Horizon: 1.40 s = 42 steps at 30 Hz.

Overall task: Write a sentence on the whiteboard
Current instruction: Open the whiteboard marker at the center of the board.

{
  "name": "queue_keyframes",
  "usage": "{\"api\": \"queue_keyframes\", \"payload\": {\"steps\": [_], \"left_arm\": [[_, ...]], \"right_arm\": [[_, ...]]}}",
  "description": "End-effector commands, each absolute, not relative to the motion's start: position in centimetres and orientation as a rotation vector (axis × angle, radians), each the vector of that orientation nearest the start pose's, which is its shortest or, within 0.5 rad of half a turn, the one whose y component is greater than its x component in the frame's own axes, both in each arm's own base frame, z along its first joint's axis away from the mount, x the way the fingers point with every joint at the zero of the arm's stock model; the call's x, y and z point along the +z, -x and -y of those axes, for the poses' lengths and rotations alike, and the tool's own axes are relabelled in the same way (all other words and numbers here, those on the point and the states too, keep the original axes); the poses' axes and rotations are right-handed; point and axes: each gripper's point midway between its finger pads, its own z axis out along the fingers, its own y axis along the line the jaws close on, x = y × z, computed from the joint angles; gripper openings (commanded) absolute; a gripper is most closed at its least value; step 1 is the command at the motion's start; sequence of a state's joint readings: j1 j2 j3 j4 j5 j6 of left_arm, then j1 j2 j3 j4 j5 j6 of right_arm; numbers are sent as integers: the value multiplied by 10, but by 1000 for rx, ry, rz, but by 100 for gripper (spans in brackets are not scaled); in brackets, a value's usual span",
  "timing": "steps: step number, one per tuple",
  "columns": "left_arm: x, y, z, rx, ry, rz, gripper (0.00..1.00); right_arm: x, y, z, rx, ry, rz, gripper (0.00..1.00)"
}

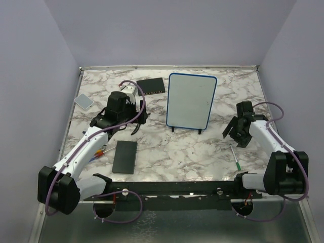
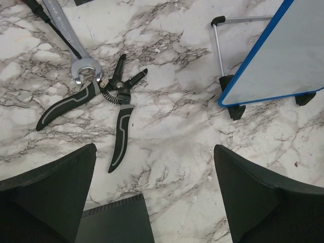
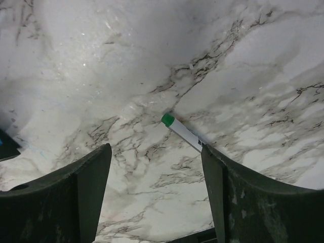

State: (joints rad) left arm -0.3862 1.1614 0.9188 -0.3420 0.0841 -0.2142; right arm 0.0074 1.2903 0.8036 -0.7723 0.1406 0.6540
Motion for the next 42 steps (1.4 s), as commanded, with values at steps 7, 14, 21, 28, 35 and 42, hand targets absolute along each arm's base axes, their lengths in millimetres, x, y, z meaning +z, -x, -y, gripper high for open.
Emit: {"api": "queue_keyframes", "payload": {"steps": [7, 14, 21, 28, 35, 42], "left_arm": [[178, -316, 145, -369, -241, -2148, 99], [175, -316, 145, -345, -258, -2151, 99], [171, -316, 145, -341, -261, -2161, 99], [168, -316, 146, -341, -260, -2168, 99], [169, -316, 146, -347, -259, -2166, 99], [168, -314, 146, -354, -262, -2165, 99]], "right_arm": [[28, -212, -8, -84, -950, -2820, 72], [12, -202, -12, -78, -951, -2876, 62], [10, -201, -18, -16, -940, -2876, 55], [18, -204, -22, 38, -951, -2830, 56], [32, -210, -22, 61, -902, -2802, 58], [21, -197, -32, 10, -858, -2888, 61]]}}
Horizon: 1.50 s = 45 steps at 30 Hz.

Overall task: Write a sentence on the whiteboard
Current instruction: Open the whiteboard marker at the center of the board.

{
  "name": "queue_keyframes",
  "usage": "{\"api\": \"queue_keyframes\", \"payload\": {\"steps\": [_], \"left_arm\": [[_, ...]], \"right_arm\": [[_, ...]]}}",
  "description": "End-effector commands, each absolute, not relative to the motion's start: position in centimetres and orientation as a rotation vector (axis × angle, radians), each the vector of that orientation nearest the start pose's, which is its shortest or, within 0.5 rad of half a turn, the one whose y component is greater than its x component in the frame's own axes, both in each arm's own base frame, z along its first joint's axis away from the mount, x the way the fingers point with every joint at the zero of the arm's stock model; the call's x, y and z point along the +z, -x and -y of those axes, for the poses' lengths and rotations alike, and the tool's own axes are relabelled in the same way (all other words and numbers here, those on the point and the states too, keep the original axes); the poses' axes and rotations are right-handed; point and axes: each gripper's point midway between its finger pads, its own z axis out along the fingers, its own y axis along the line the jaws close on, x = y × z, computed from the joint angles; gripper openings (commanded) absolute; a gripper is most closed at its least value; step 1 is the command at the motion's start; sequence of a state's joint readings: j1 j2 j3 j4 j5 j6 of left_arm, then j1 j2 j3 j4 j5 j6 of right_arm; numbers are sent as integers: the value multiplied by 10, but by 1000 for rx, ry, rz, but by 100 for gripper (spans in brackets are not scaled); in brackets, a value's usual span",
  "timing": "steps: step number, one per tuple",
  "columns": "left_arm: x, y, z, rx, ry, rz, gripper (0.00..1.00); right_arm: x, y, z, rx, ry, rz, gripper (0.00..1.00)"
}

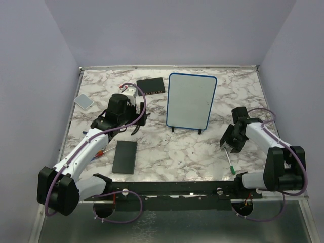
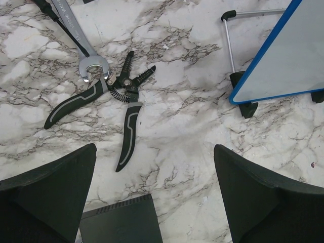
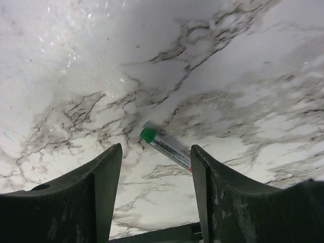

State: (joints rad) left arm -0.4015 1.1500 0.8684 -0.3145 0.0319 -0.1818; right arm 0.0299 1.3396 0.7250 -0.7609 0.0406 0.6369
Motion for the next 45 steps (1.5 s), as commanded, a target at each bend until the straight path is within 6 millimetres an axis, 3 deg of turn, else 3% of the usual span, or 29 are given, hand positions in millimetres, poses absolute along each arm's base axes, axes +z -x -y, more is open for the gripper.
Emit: {"api": "queue_keyframes", "payload": {"steps": [1, 9, 13, 22, 33, 40, 45], "left_arm": [[169, -314, 147, -354, -262, -2163, 99], [169, -313, 147, -352, -267, -2161, 99], [168, -313, 148, -353, -268, -2164, 99], [167, -313, 149, -352, -270, -2168, 99], [167, -313, 148, -353, -266, -2169, 99], [165, -311, 149, -355, -280, -2169, 99], [170, -294, 175, -410, -423, -2126, 95]], "right_arm": [[20, -196, -33, -3, -854, -2899, 61], [14, -192, -35, -43, -825, -2930, 57], [12, -191, -37, -46, -807, -2939, 44], [13, -192, -36, -62, -804, -2932, 35], [17, -197, -34, -67, -825, -2880, 10], [15, -199, -42, 9, -817, -2872, 0], [27, -211, -61, 207, -721, -2828, 0]]}}
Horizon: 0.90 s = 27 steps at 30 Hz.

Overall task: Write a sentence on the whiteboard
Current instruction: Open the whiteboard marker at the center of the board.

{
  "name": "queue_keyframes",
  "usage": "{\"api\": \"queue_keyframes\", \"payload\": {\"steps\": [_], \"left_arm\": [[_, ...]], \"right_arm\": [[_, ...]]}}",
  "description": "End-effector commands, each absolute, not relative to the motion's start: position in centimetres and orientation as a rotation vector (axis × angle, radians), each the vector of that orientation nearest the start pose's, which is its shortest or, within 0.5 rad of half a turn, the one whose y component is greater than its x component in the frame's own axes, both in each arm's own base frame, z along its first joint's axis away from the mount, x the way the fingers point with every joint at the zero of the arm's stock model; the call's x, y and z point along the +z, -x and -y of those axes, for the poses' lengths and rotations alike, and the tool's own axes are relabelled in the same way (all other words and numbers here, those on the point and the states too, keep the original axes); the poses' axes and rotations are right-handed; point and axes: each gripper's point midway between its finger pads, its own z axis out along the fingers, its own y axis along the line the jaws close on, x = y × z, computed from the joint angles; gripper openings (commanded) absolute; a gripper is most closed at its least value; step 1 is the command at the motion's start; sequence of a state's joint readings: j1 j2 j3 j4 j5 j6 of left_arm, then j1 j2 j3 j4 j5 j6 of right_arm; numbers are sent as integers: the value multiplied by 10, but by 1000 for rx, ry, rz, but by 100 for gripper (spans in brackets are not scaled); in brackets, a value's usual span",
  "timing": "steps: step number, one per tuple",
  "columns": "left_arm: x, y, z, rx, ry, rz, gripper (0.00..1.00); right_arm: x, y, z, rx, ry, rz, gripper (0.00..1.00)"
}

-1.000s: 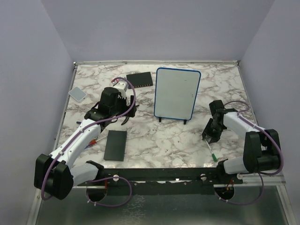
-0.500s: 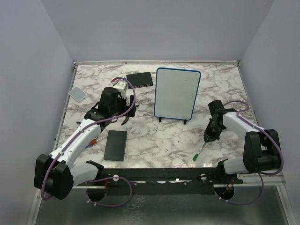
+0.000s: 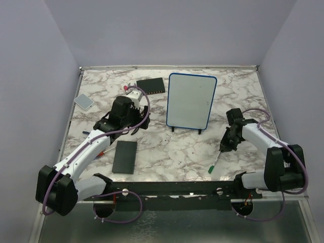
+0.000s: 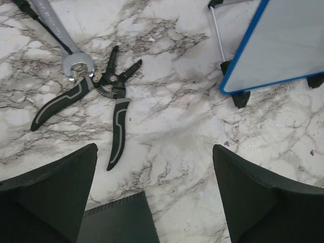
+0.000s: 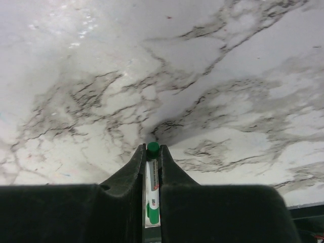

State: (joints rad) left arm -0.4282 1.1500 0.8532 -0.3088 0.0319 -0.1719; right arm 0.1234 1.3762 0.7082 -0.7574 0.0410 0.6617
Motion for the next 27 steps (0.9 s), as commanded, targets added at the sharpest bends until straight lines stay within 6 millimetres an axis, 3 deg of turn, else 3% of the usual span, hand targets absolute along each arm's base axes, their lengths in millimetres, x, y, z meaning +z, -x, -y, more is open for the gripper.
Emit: {"api": "queue_keyframes", "payload": {"steps": [1, 7, 14, 18, 22, 27], "left_arm": [[174, -289, 182, -448, -448, -2105, 95], [221, -250, 252, -765, -549, -1904, 95], [239, -189, 335, -1122, -604, -1758, 95], [233, -166, 367, -1260, -620, -1750, 96], [205, -154, 390, -1331, -702, -1848, 96], [195, -148, 401, -1394, -733, -1876, 96]], "right_arm": [[32, -214, -64, 247, -694, -2803, 0], [86, -238, -83, 467, -547, -2569, 0], [156, -256, -109, 720, -513, -2323, 0], [191, -264, -130, 862, -463, -2222, 0], [216, -265, -150, 986, -384, -2168, 0], [233, -265, -164, 1051, -289, -2117, 0]]}}
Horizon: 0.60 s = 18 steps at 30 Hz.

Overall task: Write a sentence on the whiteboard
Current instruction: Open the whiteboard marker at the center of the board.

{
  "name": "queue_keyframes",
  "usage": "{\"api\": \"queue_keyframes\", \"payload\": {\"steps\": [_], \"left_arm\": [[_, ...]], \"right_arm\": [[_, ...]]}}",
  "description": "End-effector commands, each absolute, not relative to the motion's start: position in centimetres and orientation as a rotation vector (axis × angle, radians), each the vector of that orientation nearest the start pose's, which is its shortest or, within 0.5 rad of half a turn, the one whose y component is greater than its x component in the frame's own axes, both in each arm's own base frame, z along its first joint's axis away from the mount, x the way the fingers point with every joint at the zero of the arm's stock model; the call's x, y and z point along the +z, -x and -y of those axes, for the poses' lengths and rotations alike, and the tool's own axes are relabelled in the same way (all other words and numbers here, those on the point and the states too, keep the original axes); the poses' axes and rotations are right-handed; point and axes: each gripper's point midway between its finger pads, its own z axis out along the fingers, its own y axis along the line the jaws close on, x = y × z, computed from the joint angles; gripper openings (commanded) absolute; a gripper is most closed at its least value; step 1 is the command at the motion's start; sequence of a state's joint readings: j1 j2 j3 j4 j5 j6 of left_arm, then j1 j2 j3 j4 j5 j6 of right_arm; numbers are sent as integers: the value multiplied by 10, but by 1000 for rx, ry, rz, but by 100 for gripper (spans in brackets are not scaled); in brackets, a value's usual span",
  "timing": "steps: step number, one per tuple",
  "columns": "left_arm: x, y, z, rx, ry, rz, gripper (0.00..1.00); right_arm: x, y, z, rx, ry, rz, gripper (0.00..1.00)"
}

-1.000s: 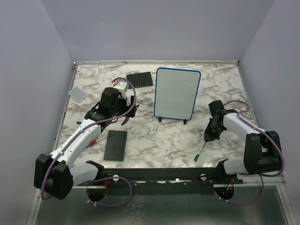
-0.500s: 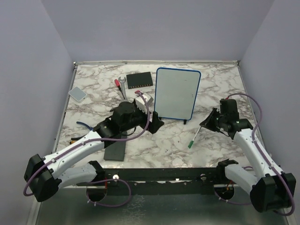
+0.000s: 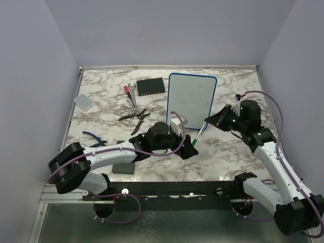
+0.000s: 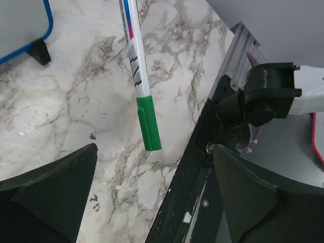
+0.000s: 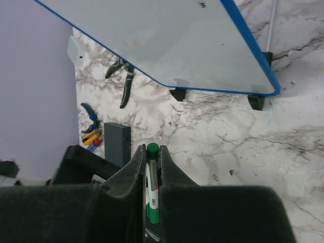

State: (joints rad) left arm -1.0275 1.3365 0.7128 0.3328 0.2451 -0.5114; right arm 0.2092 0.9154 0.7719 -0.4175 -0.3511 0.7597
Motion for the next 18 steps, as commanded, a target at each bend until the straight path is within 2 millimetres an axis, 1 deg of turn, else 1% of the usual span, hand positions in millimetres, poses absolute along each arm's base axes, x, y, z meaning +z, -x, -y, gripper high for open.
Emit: {"api": "queue_keyframes", "payload": {"steps": [1, 2, 3, 4, 5, 6, 7, 9, 10, 11, 12, 14, 15, 17, 18], "left_arm": [[196, -149, 402, -1393, -734, -1874, 96], [195, -149, 403, -1394, -734, -1878, 94], [194, -149, 405, -1398, -733, -1887, 87], [193, -149, 406, -1404, -734, -1895, 77], [191, -149, 407, -1406, -729, -1904, 64], [191, -150, 407, -1405, -719, -1910, 55], [190, -151, 407, -1399, -709, -1914, 51], [192, -154, 406, -1388, -693, -1907, 50], [194, -155, 405, -1384, -687, -1902, 47], [195, -155, 404, -1381, -684, -1899, 42], [196, -155, 404, -1381, -683, -1896, 33], [196, -155, 404, -1381, -683, -1897, 9], [195, -155, 404, -1377, -690, -1898, 0], [193, -156, 401, -1349, -702, -1901, 0], [192, -158, 399, -1324, -709, -1906, 0]], "right_arm": [[235, -265, -166, 1066, -274, -2108, 0], [238, -265, -168, 1081, -260, -2098, 0], [240, -264, -171, 1101, -243, -2092, 0], [241, -263, -172, 1115, -230, -2085, 0], [242, -263, -173, 1124, -221, -2077, 0], [242, -263, -174, 1124, -217, -2074, 0], [242, -262, -173, 1121, -210, -2071, 0], [241, -262, -173, 1113, -203, -2074, 0], [241, -261, -172, 1111, -199, -2074, 0], [241, -261, -173, 1111, -196, -2074, 0], [240, -260, -173, 1112, -192, -2074, 0], [240, -260, -172, 1107, -191, -2075, 0], [240, -260, -172, 1104, -189, -2075, 0], [239, -260, -172, 1098, -181, -2079, 0], [238, -260, -172, 1096, -174, -2083, 4]]}}
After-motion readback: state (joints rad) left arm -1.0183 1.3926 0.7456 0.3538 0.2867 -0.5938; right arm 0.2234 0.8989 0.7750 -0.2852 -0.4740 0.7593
